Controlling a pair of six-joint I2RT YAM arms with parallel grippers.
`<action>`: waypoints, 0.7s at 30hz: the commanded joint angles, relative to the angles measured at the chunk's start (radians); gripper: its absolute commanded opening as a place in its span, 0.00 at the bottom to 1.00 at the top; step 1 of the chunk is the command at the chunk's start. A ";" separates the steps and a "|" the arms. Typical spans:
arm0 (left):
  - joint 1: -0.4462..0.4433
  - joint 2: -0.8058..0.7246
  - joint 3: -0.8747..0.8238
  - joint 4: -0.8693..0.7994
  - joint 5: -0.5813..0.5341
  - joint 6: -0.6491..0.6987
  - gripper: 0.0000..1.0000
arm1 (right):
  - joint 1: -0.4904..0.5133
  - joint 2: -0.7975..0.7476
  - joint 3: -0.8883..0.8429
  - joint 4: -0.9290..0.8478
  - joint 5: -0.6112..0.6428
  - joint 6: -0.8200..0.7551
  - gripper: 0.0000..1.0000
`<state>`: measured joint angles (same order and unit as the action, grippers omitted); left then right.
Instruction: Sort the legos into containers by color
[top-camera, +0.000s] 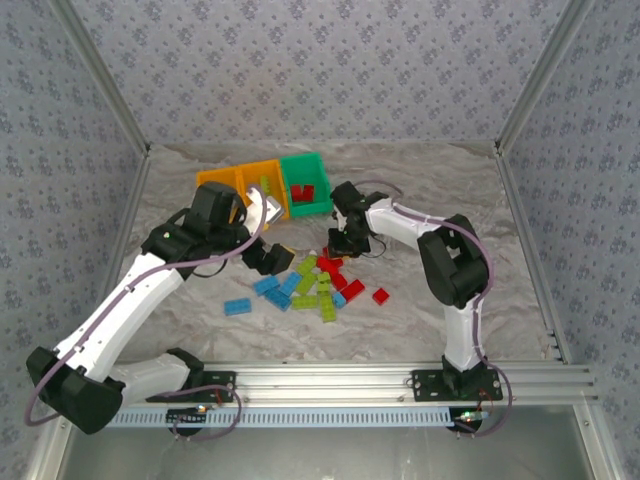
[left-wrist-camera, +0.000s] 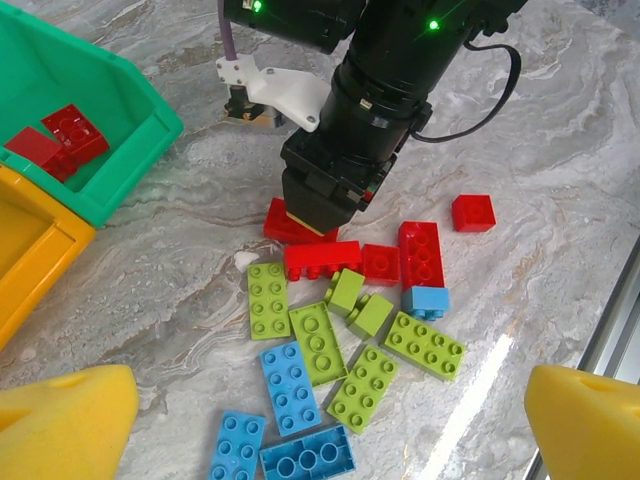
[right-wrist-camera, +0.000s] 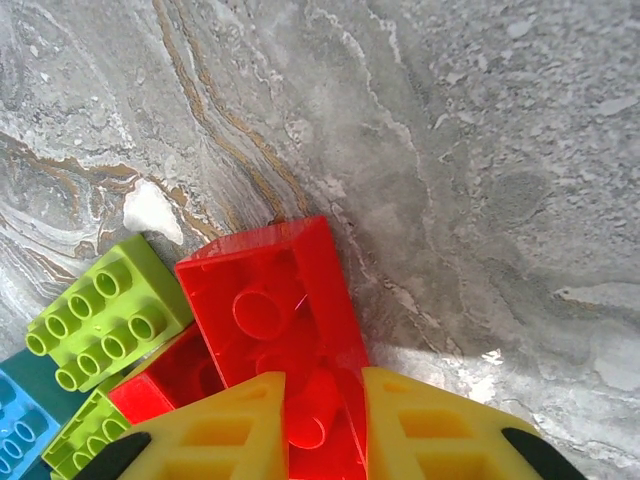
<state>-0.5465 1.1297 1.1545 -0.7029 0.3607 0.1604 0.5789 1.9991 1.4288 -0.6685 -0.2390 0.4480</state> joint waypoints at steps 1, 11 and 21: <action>-0.008 0.000 -0.004 0.019 -0.015 0.005 0.99 | -0.017 -0.033 -0.012 -0.051 0.050 0.002 0.24; -0.010 -0.016 -0.022 0.067 -0.047 -0.023 0.99 | -0.038 -0.123 0.105 -0.088 0.080 -0.048 0.22; -0.015 -0.020 -0.037 0.067 -0.062 -0.047 0.99 | 0.008 0.007 0.153 -0.100 0.016 -0.061 0.64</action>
<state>-0.5522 1.1282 1.1175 -0.6498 0.3065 0.1291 0.5655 1.9549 1.5501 -0.7311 -0.2066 0.3992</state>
